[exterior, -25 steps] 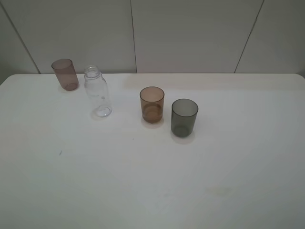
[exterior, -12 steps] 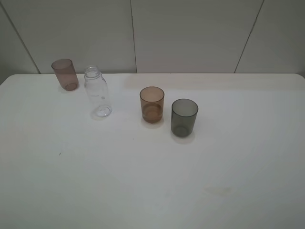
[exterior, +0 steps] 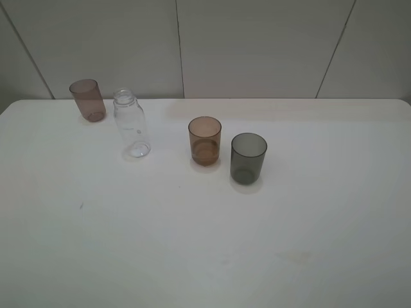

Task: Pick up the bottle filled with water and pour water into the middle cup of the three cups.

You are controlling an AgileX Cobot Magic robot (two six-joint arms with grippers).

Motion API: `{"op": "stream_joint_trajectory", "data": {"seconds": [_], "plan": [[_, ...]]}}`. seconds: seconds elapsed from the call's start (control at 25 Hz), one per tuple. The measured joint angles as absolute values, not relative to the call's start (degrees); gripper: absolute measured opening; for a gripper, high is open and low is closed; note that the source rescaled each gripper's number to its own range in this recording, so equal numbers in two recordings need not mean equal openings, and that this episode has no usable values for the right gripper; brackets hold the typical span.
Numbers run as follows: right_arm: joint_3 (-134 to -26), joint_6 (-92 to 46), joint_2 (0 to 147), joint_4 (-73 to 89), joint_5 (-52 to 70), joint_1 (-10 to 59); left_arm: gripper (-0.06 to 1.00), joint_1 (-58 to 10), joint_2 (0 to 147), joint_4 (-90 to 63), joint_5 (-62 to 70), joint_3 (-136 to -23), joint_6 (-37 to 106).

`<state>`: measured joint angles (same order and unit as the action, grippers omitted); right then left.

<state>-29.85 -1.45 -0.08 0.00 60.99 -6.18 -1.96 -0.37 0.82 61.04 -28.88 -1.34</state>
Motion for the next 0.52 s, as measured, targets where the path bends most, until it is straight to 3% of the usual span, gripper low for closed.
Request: {"op": "stream_joint_trajectory", "data": {"seconds": [0.52], "plan": [[-29.85, -1.45, -0.08, 0.0, 60.99, -6.18, 1.0, -1.92, -0.37, 0.82, 61.04, -28.88, -1.26]]}}
